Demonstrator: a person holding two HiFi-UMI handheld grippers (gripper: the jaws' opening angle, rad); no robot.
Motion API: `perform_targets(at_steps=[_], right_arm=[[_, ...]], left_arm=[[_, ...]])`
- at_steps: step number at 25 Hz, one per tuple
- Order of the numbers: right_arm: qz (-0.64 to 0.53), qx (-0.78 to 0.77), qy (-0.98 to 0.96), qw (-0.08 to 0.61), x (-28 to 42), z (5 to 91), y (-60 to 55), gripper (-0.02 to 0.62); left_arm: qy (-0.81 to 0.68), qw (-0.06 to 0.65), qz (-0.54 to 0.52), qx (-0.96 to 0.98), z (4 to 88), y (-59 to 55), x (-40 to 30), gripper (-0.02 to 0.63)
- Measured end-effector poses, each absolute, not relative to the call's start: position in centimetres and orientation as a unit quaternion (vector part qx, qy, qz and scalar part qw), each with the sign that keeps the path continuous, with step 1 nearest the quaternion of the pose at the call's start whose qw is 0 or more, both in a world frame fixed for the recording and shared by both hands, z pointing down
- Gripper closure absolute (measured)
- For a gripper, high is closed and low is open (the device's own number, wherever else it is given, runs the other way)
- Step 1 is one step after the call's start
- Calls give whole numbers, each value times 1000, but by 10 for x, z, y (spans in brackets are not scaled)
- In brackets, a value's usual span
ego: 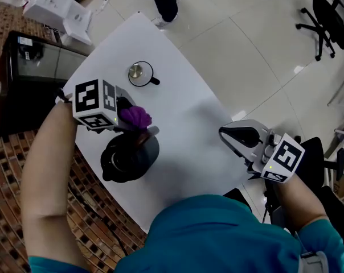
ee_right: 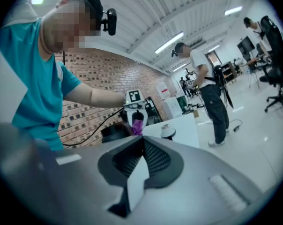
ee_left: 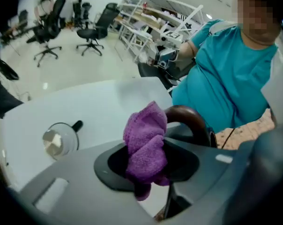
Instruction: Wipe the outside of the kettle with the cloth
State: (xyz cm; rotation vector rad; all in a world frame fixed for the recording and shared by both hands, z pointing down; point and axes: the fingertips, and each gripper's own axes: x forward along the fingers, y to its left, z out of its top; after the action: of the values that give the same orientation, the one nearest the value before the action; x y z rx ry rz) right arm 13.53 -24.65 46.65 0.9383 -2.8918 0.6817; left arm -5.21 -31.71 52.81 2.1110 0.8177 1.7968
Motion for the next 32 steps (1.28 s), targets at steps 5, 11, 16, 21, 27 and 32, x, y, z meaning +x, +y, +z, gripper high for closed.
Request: perform_targets(at_steps=[5, 11, 16, 21, 27, 32], right_arm=[[234, 333, -914, 2, 167, 479, -241, 592], [249, 347, -904, -4, 186, 499, -244, 592], [238, 346, -907, -6, 184, 494, -251, 592], [233, 356, -905, -14, 191, 485, -252, 592], [237, 356, -904, -16, 192, 488, -245, 592], [234, 356, -905, -18, 200, 480, -235, 592]], left_arm=[[396, 172, 676, 598, 562, -296, -52, 451], [409, 180, 678, 583, 597, -289, -44, 451], [420, 140, 676, 589, 616, -281, -36, 451], [455, 140, 691, 545, 583, -292, -34, 451], [426, 137, 705, 551, 615, -282, -42, 451], [237, 122, 666, 696, 604, -324, -30, 451]])
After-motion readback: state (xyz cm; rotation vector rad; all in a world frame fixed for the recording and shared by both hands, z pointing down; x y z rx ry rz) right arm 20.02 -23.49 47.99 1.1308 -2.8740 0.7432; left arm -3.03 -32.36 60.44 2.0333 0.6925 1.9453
